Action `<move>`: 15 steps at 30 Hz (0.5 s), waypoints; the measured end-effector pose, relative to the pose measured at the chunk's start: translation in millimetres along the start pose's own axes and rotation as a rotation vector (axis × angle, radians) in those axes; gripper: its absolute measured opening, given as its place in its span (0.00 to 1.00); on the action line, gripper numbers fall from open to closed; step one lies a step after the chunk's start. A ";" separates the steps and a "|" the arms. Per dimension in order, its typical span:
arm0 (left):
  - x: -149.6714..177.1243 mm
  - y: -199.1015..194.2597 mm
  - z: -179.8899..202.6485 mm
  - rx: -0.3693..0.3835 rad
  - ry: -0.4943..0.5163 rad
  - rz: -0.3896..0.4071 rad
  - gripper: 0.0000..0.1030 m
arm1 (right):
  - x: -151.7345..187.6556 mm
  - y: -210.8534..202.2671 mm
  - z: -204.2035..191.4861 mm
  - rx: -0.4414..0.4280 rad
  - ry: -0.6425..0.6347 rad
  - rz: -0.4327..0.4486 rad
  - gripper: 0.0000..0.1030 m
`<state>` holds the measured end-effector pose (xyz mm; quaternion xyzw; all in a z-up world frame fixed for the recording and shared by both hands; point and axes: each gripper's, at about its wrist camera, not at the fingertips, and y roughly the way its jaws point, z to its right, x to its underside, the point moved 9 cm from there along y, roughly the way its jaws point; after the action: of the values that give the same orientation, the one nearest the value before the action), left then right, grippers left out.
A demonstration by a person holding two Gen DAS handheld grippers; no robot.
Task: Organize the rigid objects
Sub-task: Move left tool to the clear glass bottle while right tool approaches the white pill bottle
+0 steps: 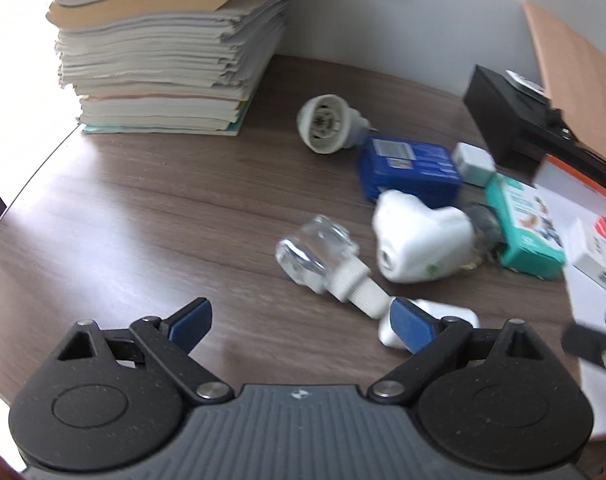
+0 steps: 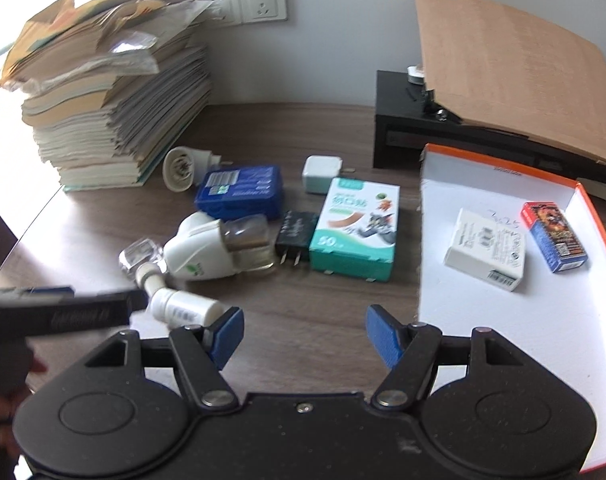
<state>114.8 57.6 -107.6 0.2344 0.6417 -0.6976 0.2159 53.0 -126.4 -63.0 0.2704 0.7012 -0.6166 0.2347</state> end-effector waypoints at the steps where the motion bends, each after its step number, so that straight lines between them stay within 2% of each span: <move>1: -1.7 5.1 -0.8 0.005 0.000 -0.003 0.95 | 1.0 0.1 -2.4 -0.001 -0.001 -0.002 0.78; 8: -16.3 34.0 2.4 0.017 -0.010 -0.005 0.95 | 7.0 5.0 -13.2 0.010 -0.002 -0.022 0.78; 13: -15.2 35.3 0.6 0.033 0.059 0.043 0.80 | 9.0 11.8 -19.5 0.004 0.001 -0.033 0.78; 15: -13.2 32.7 0.8 0.030 0.115 0.061 0.58 | 9.1 16.9 -23.6 -0.001 0.005 -0.041 0.78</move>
<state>145.0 54.1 -125.5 0.2965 0.6350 -0.6858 0.1963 57.6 -100.6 -78.5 0.2572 0.7076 -0.6201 0.2204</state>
